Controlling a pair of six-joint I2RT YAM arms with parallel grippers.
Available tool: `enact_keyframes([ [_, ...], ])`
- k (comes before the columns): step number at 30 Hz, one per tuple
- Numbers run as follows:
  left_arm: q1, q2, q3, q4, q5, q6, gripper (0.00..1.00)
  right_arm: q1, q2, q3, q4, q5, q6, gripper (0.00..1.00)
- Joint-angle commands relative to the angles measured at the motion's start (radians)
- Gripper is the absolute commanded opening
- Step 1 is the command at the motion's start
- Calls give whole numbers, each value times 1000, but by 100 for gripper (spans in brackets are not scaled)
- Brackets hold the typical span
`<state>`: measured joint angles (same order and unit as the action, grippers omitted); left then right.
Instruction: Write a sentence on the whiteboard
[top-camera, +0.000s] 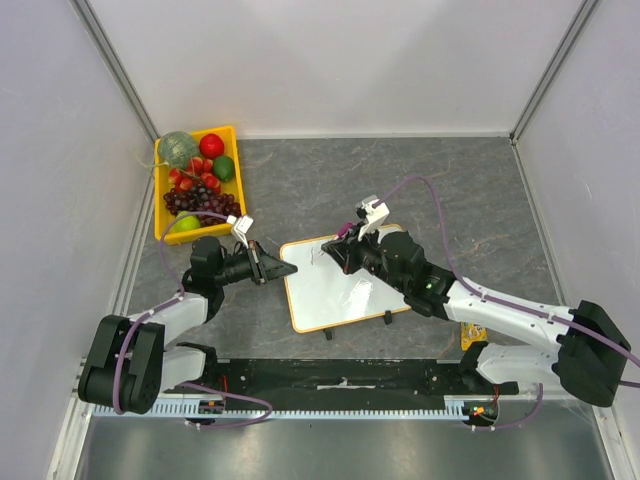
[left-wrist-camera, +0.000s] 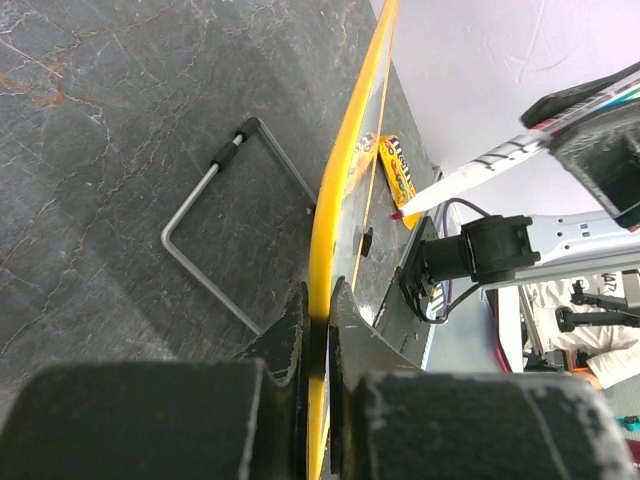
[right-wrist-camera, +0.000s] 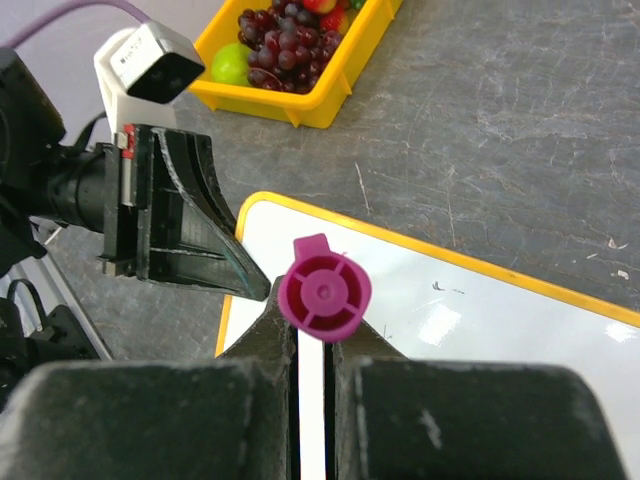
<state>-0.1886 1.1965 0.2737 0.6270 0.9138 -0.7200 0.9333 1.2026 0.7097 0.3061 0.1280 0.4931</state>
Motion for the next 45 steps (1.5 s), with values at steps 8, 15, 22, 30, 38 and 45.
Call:
enact_keyframes([
  [8, -9, -3, -4, -105, -81, 100, 2, -1, -23, 66, 21, 127, 18, 0],
  [15, -9, -6, 1, -112, -82, 99, 2, -2, 2, 77, 8, 209, 25, 0],
  [22, -9, -11, -2, -115, -82, 100, 2, -5, 37, 80, 13, 219, 28, 0],
  [30, -9, -11, -4, -115, -82, 100, 2, -7, 51, 74, 14, 208, 29, 0],
  [38, -9, -6, -1, -116, -82, 102, 2, -7, 58, 54, 7, 156, 38, 0],
  [45, -11, -6, -2, -116, -84, 100, 2, -7, 58, 47, 11, 114, 47, 0],
])
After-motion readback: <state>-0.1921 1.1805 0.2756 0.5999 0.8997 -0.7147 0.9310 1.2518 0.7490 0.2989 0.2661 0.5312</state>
